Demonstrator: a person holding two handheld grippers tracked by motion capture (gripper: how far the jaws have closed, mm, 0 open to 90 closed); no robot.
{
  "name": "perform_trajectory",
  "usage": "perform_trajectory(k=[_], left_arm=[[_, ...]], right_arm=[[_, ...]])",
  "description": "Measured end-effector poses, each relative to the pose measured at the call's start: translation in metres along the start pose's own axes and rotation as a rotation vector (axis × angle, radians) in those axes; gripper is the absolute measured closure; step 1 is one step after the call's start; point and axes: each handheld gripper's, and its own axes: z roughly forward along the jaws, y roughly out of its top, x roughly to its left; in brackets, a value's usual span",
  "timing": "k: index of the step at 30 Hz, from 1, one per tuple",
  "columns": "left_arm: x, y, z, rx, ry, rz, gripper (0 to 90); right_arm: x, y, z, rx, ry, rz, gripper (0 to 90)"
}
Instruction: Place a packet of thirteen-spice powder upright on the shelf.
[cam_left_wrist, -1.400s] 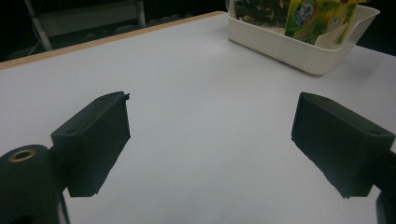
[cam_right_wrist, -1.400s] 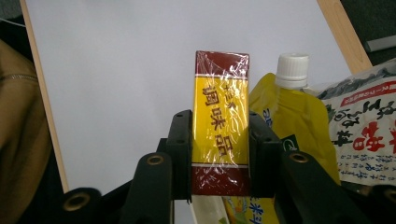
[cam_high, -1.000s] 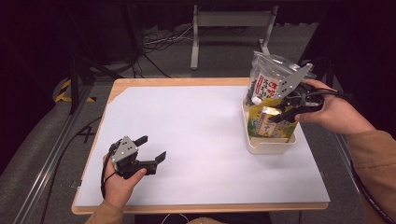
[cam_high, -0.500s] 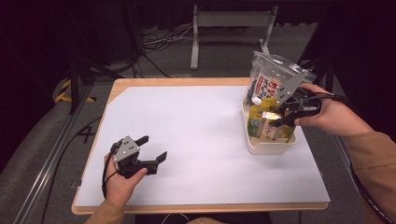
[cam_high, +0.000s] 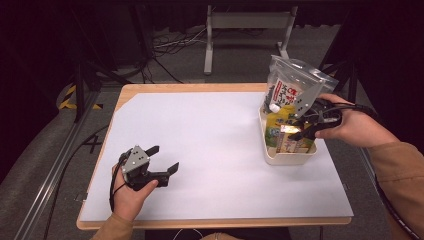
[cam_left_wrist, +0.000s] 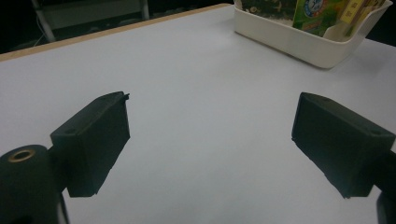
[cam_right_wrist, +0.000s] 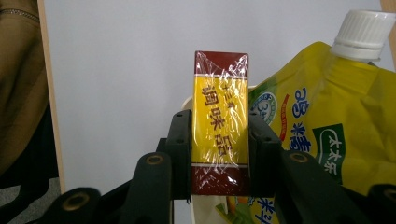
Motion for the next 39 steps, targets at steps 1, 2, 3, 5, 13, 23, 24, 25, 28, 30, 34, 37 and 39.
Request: perform_trajectory(k=[1,2,3,5,13,23,24,25,28,30,34,37,39], left_arm=[[0.000,0.000,0.000,0.002,0.000,0.000,11.8],[0.000,0.000,0.000,0.003,0.001,0.001,11.8],[0.000,0.000,0.000,0.004,0.001,0.002,11.8],[0.000,0.000,0.000,0.004,0.001,0.003,11.8],[0.000,0.000,0.001,0.006,0.000,0.005,11.8],[-0.001,-0.001,0.002,0.012,-0.005,0.002,11.8],[-0.001,-0.001,0.002,0.013,-0.006,0.001,11.8],[-0.001,-0.001,0.002,0.014,-0.005,0.004,11.8],[-0.002,-0.002,0.004,0.019,-0.013,0.000,11.7],[-0.003,-0.003,0.005,0.028,-0.019,0.005,11.7],[-0.003,-0.003,0.005,0.028,-0.020,0.006,11.6],[-0.002,-0.003,0.005,0.027,-0.019,0.006,11.6],[-0.003,-0.003,0.006,0.029,-0.021,0.004,11.6]], right_arm=[[0.000,0.000,0.000,0.000,0.000,0.000,67.9],[0.000,0.000,0.001,-0.002,0.002,-0.001,67.9],[0.000,0.000,0.001,0.000,0.006,-0.003,67.9],[0.000,0.000,0.001,0.005,0.010,-0.004,67.9],[0.002,-0.002,0.008,0.027,0.019,-0.010,67.8],[0.005,-0.003,0.017,0.076,-0.010,-0.019,67.4],[0.006,-0.003,0.018,0.085,-0.016,-0.018,67.3],[0.006,-0.004,0.020,0.088,-0.018,-0.019,67.0],[0.007,-0.004,0.020,0.078,-0.021,-0.008,67.9],[0.007,-0.005,0.019,0.075,-0.025,-0.013,70.4],[0.007,-0.007,0.020,0.099,-0.025,-0.008,73.7],[0.006,-0.009,0.022,0.107,-0.026,-0.007,72.2],[0.006,-0.010,0.023,0.101,-0.028,-0.005,71.8]])
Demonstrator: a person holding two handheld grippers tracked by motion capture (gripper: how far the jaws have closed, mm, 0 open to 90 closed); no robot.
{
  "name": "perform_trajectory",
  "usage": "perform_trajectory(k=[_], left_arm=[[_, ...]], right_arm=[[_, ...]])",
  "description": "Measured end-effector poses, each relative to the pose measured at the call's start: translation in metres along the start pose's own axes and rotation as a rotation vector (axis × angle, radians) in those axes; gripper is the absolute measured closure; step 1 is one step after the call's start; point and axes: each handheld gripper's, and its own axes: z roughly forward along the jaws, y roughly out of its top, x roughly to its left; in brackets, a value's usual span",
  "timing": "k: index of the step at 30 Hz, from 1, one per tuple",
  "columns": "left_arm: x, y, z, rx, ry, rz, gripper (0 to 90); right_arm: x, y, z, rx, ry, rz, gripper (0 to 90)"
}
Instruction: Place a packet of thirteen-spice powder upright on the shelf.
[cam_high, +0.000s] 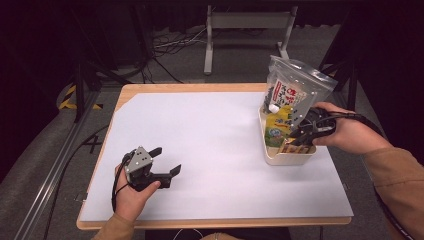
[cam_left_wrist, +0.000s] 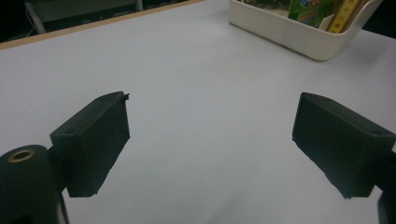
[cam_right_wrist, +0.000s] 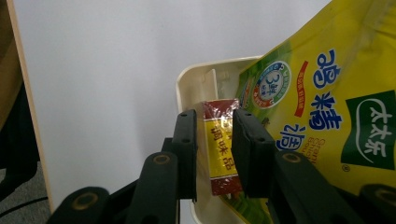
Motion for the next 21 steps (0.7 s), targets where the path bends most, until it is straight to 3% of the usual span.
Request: perform_trajectory(k=[7,16,17,18,19,21], left_arm=[[0.001,0.000,0.000,-0.002,0.001,0.002,11.5],[0.003,0.002,-0.003,-0.013,0.002,-0.009,11.6],[0.003,0.003,-0.004,-0.017,0.005,-0.008,11.6],[0.004,0.003,-0.005,-0.018,0.007,-0.007,11.6],[0.004,0.004,-0.006,-0.025,0.007,-0.017,11.6],[0.006,0.004,-0.010,-0.026,0.008,-0.011,11.5]], right_arm=[[0.000,-0.002,0.003,0.000,-0.001,0.013,71.5],[0.000,-0.005,0.006,-0.058,-0.013,0.039,68.5],[0.000,-0.006,0.006,-0.081,-0.019,0.046,67.6],[0.001,-0.010,0.003,-0.132,-0.024,0.092,65.7],[0.001,-0.010,0.003,-0.132,-0.024,0.092,65.7],[0.001,-0.014,0.000,-0.190,-0.036,0.117,64.0]])
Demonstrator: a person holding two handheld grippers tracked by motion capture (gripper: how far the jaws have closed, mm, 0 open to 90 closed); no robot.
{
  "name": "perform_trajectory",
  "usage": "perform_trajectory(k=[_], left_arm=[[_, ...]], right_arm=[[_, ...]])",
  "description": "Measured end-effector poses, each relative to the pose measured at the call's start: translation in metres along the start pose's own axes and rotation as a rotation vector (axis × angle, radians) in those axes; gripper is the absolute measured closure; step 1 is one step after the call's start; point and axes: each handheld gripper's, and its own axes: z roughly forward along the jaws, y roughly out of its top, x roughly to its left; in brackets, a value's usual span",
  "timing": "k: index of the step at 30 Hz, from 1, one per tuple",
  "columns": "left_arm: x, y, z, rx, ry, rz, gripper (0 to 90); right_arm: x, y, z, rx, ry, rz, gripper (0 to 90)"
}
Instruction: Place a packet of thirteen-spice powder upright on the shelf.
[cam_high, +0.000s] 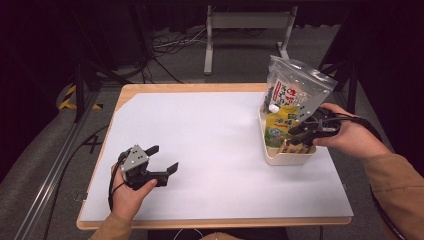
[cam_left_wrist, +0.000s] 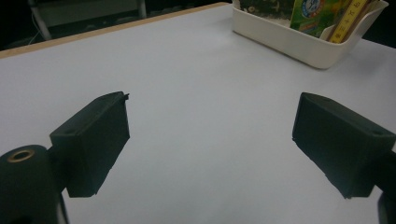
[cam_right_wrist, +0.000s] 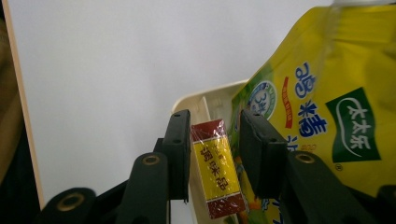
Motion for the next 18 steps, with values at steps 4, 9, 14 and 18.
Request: perform_trajectory(k=[4,9,14,18], left_arm=[[0.004,0.000,-0.007,-0.002,0.009,-0.002,11.4],[0.007,-0.003,-0.016,-0.005,0.024,-0.006,11.3],[0.011,-0.007,-0.025,-0.003,0.030,-0.013,11.0],[0.014,-0.011,-0.031,0.001,0.036,-0.013,10.7]], right_arm=[[0.002,-0.011,-0.006,-0.130,-0.023,0.084,57.1],[0.006,-0.025,-0.007,-0.236,-0.039,0.170,48.9],[0.012,-0.038,-0.008,-0.313,-0.057,0.248,40.2],[0.017,-0.049,-0.009,-0.355,-0.079,0.300,35.8]])
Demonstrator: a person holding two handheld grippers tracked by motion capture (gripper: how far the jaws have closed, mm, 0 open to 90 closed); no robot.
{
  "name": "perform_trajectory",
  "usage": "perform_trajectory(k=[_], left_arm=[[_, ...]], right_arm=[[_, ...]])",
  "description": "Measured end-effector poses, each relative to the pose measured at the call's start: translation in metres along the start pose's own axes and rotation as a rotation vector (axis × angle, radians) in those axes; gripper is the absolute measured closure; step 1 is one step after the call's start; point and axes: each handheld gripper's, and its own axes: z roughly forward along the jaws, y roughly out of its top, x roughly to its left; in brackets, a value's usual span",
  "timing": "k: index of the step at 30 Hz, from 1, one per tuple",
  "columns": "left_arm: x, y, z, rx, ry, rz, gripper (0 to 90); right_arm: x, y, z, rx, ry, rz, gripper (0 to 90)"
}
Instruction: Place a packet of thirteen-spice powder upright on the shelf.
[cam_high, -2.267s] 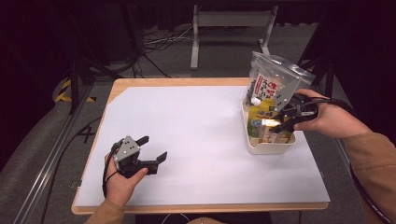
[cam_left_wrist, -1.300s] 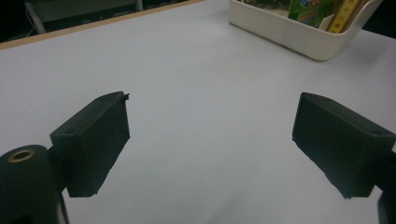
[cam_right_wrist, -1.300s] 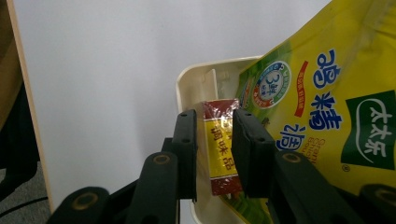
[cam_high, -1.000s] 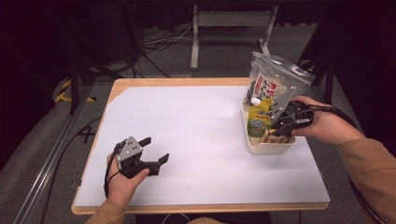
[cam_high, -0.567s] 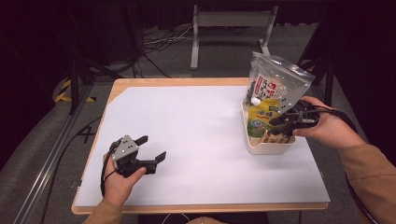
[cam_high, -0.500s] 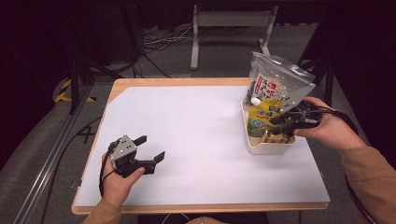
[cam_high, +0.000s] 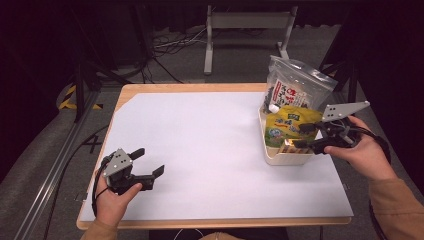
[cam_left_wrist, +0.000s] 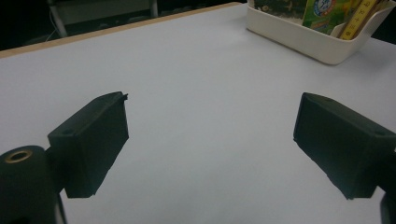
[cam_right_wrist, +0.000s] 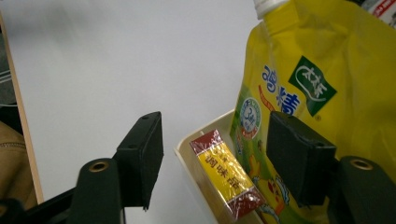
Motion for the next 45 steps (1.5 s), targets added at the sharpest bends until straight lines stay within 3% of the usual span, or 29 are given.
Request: perform_trajectory(k=[8,13,22,24,31,39,45], left_arm=[[0.002,-0.010,-0.008,0.029,0.004,0.012,10.4],[0.006,-0.016,-0.014,0.033,0.007,-0.002,10.2],[0.008,-0.027,-0.020,0.036,0.019,-0.018,10.1],[0.010,-0.028,-0.020,0.034,0.023,-0.006,10.1],[0.013,-0.033,-0.021,0.026,0.040,-0.021,10.1],[0.018,-0.037,-0.021,0.024,0.051,-0.027,10.1],[0.018,-0.038,-0.020,0.025,0.048,-0.025,10.1]], right_arm=[[0.009,-0.026,-0.009,-0.060,-0.059,0.062,32.1],[0.010,-0.044,-0.011,-0.096,-0.087,0.090,31.4],[0.007,-0.076,-0.014,-0.103,-0.134,0.145,29.3],[0.007,-0.083,-0.013,-0.099,-0.142,0.163,29.0],[0.007,-0.107,-0.004,-0.095,-0.152,0.197,28.5],[0.008,-0.122,0.010,-0.114,-0.168,0.220,25.6],[0.009,-0.136,0.021,-0.098,-0.188,0.247,24.7]])
